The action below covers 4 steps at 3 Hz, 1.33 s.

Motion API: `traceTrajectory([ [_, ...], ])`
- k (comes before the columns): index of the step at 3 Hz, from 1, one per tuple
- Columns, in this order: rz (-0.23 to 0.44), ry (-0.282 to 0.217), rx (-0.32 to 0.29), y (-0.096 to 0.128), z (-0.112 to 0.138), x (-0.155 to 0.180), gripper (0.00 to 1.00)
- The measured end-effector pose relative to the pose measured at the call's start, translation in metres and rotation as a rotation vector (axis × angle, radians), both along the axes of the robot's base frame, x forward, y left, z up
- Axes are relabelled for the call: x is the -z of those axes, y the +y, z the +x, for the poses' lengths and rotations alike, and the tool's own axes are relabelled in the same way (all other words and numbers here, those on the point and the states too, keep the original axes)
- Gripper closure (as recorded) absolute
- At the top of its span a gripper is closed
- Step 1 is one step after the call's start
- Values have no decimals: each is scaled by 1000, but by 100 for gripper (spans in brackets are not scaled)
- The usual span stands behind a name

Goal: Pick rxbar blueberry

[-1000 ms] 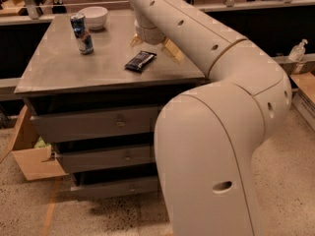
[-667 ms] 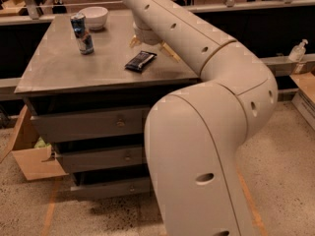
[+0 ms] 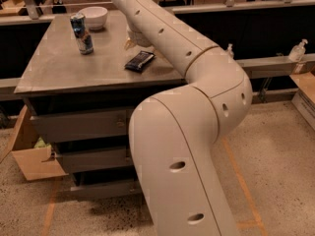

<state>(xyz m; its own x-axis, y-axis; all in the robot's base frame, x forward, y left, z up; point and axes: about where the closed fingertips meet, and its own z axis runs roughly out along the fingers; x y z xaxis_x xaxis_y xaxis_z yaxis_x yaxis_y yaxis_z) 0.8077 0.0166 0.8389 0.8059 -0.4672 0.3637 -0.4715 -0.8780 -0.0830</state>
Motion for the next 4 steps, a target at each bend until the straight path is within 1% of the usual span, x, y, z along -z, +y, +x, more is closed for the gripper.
traceTrajectory([
  [1,-4,-1,-14,8,4,5,18],
  [2,-25,6,-35,13,5,11,40],
  [4,-30,9,-39,13,5,1,87],
])
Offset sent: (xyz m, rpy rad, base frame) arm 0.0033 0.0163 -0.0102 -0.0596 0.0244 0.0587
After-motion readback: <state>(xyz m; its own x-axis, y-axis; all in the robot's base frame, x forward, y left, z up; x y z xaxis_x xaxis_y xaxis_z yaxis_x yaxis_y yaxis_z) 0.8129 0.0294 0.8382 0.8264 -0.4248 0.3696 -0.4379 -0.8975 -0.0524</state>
